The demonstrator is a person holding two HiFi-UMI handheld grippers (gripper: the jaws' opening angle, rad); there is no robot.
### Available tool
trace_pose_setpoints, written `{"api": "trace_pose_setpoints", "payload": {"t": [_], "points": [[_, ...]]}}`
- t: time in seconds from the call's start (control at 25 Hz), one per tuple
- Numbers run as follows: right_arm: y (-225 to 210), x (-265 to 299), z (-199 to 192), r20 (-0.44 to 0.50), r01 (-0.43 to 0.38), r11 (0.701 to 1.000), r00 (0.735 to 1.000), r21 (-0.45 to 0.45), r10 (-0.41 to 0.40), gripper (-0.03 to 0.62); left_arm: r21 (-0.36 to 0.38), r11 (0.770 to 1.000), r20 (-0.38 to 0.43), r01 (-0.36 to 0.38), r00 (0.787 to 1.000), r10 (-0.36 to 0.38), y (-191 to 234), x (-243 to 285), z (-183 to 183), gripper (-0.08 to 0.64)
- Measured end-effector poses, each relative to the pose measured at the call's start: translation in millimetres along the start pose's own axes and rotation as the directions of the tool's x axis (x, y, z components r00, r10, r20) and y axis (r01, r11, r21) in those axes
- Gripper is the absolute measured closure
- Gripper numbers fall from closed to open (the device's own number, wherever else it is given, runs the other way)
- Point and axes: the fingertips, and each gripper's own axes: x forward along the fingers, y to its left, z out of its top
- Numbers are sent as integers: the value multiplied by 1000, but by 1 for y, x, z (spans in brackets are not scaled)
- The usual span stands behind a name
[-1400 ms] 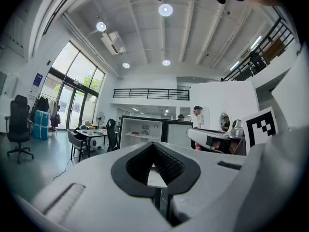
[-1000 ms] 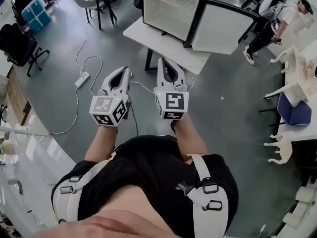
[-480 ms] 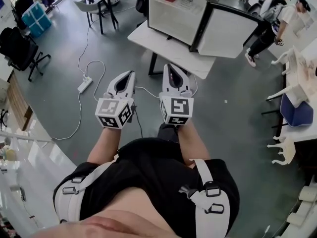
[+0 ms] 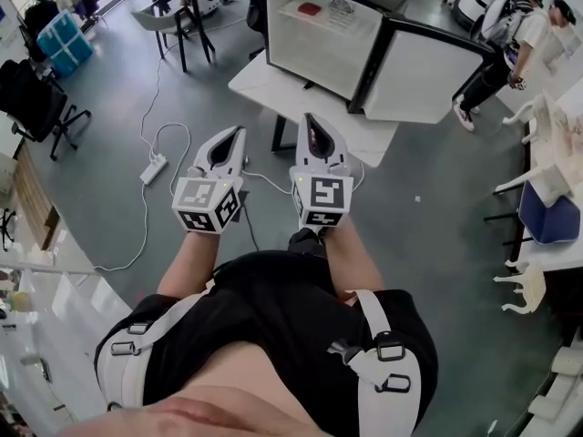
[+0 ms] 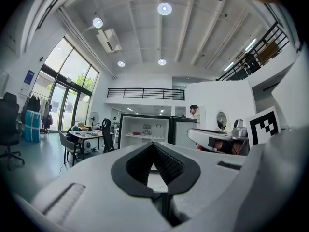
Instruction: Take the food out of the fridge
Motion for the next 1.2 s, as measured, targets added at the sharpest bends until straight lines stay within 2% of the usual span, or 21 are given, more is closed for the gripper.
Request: {"api": "trace_pose_setpoints", "payload": {"t": [0.36, 0.72, 1.0, 1.2], "points": [[-69, 92, -14, 4, -9, 1000, 1000, -12, 9, 586, 6, 1000, -22, -9, 1000, 9, 20, 120, 6, 558], [-131, 183, -20, 2, -81, 997, 997, -12, 81, 586, 11, 999, -23, -38, 999, 38, 35, 236, 19, 558], [-160, 230, -37, -25, -104, 995, 994, 13, 104, 586, 24, 999, -42, -45, 998, 46, 50, 292, 15, 558], [-171, 251, -41, -38, -82, 996, 996, 29, 83, 586, 85, 996, -66, -35, 997, 41, 70, 325, 16, 558]]}}
